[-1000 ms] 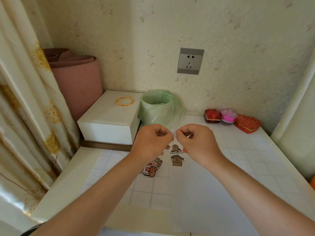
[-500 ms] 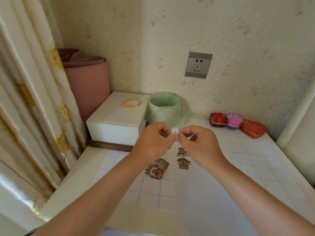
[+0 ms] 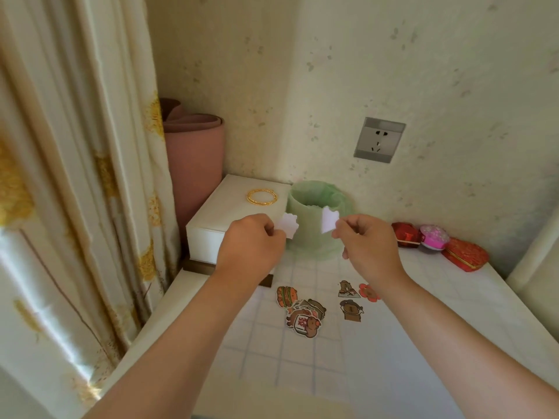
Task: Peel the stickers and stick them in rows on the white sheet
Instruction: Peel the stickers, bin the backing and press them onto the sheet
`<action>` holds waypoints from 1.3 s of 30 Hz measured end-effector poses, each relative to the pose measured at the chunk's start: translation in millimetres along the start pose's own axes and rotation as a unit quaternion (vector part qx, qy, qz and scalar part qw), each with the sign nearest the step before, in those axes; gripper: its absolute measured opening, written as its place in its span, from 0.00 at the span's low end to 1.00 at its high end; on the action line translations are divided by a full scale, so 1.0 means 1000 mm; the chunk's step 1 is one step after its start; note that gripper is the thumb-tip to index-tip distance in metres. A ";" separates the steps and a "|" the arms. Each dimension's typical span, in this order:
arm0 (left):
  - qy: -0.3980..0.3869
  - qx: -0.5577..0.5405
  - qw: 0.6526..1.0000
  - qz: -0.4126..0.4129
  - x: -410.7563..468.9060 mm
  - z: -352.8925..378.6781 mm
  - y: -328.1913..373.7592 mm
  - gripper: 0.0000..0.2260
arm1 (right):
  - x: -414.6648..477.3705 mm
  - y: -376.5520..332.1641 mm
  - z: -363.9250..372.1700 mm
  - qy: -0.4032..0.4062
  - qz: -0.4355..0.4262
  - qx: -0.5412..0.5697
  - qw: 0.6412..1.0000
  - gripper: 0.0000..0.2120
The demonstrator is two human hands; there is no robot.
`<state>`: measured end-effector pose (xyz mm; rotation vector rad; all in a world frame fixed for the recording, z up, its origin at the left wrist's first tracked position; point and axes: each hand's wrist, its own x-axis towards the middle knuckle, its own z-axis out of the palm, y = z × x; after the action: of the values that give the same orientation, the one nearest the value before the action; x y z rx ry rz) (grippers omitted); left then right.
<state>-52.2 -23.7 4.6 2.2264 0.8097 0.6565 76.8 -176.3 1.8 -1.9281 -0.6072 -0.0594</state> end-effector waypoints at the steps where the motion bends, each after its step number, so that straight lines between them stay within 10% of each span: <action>1: -0.003 -0.017 1.000 -0.011 0.002 -0.003 -0.002 0.08 | 0.010 -0.001 0.003 0.008 -0.008 -0.021 1.000 0.11; 12: -0.069 -0.079 0.994 -0.024 0.006 -0.010 -0.016 0.05 | 0.108 -0.009 0.038 -0.006 -0.023 -0.283 0.959 0.08; 27: -0.255 -0.216 0.939 -0.081 -0.006 0.022 0.028 0.08 | -0.007 0.021 -0.037 -0.111 -0.176 -0.093 0.974 0.22; 39: -0.396 -0.296 0.849 -0.185 -0.012 0.056 0.041 0.04 | -0.012 0.052 -0.072 -0.132 -0.134 -0.085 0.979 0.06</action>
<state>-10.0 -79.3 -4.3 1.4835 0.4753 -0.2087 105.8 -259.6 -14.1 -2.0228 -1.0685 -0.0252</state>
